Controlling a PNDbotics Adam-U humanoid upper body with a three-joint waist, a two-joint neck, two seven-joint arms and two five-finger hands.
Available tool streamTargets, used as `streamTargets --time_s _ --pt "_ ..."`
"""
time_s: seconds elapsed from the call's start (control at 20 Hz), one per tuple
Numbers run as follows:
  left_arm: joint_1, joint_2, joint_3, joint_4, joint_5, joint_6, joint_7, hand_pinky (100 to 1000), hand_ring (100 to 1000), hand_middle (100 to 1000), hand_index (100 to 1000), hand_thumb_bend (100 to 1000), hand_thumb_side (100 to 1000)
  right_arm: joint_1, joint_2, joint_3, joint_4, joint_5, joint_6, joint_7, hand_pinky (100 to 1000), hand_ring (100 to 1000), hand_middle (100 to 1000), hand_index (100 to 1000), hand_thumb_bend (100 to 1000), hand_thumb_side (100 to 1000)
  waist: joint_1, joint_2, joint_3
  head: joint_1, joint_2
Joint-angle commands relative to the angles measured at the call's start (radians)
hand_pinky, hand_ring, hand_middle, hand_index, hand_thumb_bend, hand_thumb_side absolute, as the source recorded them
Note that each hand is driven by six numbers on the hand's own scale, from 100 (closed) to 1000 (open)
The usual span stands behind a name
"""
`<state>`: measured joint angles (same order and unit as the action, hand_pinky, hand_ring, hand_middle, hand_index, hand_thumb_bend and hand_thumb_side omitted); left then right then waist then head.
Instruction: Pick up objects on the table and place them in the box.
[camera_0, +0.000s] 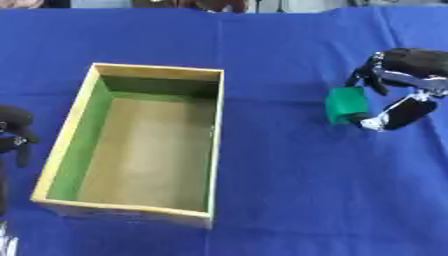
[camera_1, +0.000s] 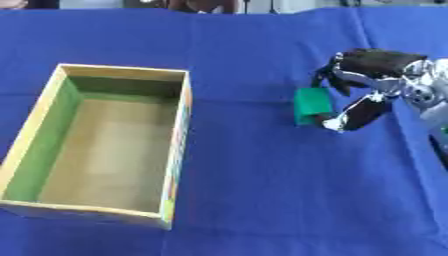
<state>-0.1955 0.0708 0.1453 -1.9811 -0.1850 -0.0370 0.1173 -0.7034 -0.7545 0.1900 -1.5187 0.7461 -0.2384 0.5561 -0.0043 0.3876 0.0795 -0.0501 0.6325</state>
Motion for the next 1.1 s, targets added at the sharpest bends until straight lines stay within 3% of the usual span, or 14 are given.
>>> streamTargets --time_s 0.05,0.4,0.45,0.5,0.9,1.1 --pt "-0.005 0.016 -0.002 -0.018 -0.003 -0.001 -0.001 100 366 488 476 100 915 -0.028 -0.033 -0.024 -0.024 -0.026 0.02 -0.025 663 634 240 213 100 192 0.0 -0.022 -0.004 0.002 0.004" --pt "-0.002 0.019 -0.002 -0.017 -0.003 -0.002 -0.003 100 366 489 476 100 914 -0.079 -0.053 -0.044 -0.06 -0.068 0.032 -0.048 660 622 218 198 100 187 0.001 -0.026 -0.007 0.0 0.0" --pt "-0.001 0.019 -0.002 -0.016 -0.004 -0.002 -0.003 100 366 489 476 100 914 -0.091 -0.054 -0.047 -0.067 -0.075 0.034 -0.052 660 621 218 198 100 263 0.001 -0.026 -0.007 0.0 -0.001" --pt "-0.001 0.02 -0.002 -0.016 -0.004 -0.002 -0.003 100 366 489 476 100 914 -0.104 -0.053 -0.049 -0.073 -0.083 0.035 -0.056 660 621 216 197 100 187 0.0 -0.027 -0.007 -0.001 -0.002" --pt "0.0 0.024 -0.005 -0.014 -0.003 -0.001 -0.007 100 367 489 477 100 913 -0.221 -0.017 -0.03 -0.125 -0.127 0.027 -0.064 662 617 208 194 100 190 -0.008 -0.033 0.0 -0.007 -0.006" --pt "-0.002 0.027 -0.008 -0.014 -0.001 -0.001 -0.01 100 367 489 477 100 914 -0.283 0.035 -0.013 -0.136 -0.153 0.026 -0.052 661 614 206 194 100 188 -0.013 -0.037 0.006 -0.013 -0.006"
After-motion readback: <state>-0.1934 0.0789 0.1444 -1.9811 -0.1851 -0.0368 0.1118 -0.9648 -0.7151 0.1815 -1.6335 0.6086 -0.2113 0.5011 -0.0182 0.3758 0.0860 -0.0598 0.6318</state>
